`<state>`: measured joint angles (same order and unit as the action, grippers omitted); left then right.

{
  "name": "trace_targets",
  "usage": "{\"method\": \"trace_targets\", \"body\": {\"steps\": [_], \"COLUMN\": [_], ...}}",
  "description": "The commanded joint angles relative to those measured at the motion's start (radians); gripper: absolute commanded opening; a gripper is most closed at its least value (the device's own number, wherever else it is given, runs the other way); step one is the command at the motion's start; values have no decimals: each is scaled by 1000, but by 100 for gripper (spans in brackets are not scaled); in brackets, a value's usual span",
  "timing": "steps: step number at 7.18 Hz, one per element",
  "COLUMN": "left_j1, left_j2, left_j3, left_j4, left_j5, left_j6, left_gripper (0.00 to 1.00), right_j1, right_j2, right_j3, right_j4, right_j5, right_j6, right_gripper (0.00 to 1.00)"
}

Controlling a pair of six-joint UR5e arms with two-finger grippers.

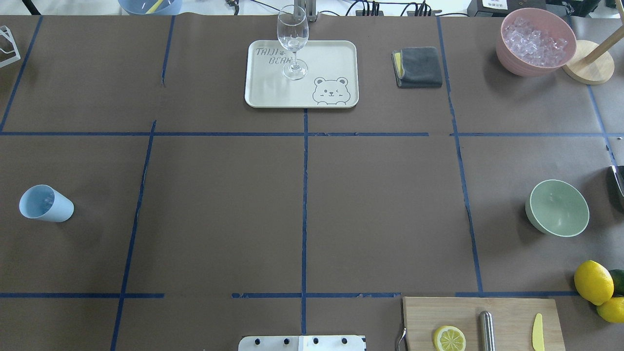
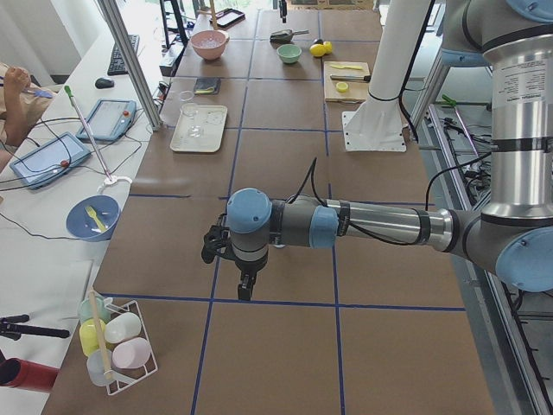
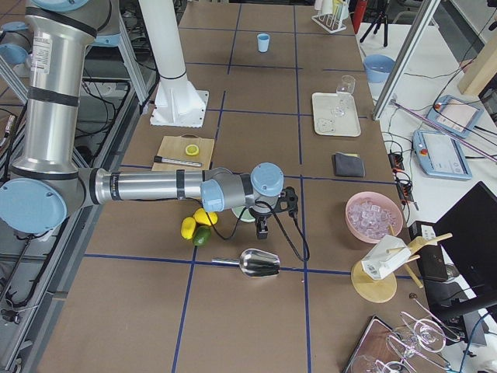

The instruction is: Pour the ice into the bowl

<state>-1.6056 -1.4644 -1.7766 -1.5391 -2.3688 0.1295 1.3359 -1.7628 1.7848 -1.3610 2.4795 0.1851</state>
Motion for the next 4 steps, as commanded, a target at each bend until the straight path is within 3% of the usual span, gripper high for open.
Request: {"method": "trace_targets", "body": {"steps": [1,2,4], "left_j1": [1,1,1], "left_j2": [-7,-13,-13], "left_j3": [-4,-15,-15], "left_j4": [-1,-1,-1], "left_j5": [-1,-1,-3], "left_j6": [1,1,1], "left_gripper": [100,100,100], "right_j1": [-133,-197,-236], "right_j2": [-33,-100,-112], "right_j3": [-1,-4,-2], "right_j4": [203,379,416], "right_j5": [-34,-110,-151], "right_j6": [330,386,498], "right_gripper": [100,100,100]}}
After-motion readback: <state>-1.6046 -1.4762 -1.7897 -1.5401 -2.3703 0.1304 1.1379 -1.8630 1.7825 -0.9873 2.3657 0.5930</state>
